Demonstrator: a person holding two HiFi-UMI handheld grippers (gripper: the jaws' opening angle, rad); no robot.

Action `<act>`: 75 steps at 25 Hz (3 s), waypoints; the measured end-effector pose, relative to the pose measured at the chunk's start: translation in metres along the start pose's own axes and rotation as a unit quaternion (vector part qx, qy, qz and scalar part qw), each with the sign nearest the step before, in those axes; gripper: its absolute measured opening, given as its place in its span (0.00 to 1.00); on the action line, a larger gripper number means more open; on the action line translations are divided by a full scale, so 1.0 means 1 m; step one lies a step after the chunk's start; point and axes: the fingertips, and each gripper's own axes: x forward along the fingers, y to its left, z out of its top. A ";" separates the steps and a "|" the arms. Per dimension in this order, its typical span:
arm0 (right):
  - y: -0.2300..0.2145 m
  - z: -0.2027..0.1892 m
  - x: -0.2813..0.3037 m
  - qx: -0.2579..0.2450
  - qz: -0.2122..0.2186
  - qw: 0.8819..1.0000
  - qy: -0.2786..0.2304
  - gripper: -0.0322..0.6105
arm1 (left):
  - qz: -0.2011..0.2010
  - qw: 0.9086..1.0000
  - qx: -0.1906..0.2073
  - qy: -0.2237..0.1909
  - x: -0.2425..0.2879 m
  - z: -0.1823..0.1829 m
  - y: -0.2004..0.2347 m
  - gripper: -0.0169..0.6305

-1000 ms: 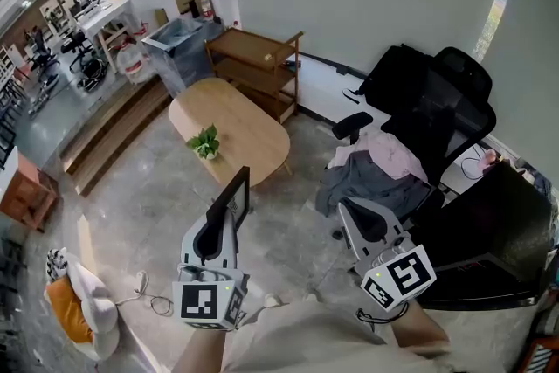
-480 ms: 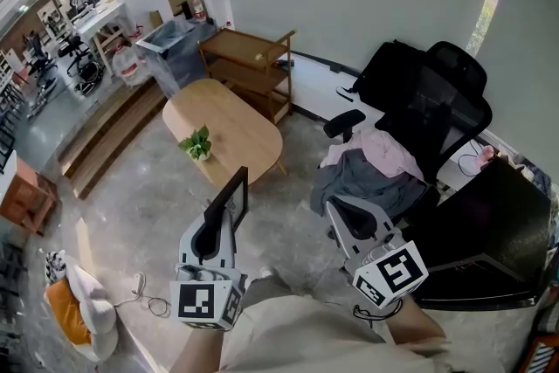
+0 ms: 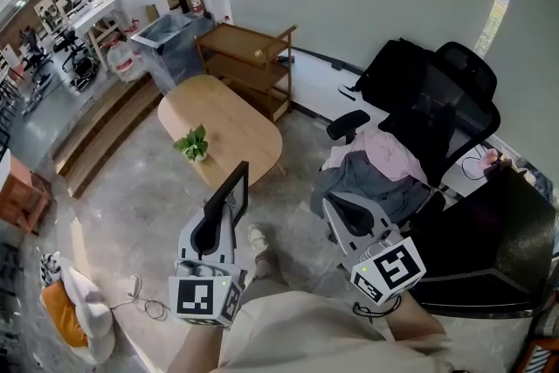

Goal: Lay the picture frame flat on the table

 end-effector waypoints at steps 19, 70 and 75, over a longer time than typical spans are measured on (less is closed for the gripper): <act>-0.055 -0.021 0.223 0.003 -0.003 0.998 0.057 0.05 | -0.004 0.999 -0.029 0.041 0.158 -0.028 0.161 0.05; -0.278 -0.074 0.645 0.001 0.103 0.983 0.155 0.05 | 0.100 0.981 -0.122 0.116 0.515 -0.078 0.369 0.05; -0.295 -0.105 0.665 -0.004 0.110 0.977 0.183 0.05 | 0.097 0.975 -0.147 0.139 0.548 -0.114 0.372 0.05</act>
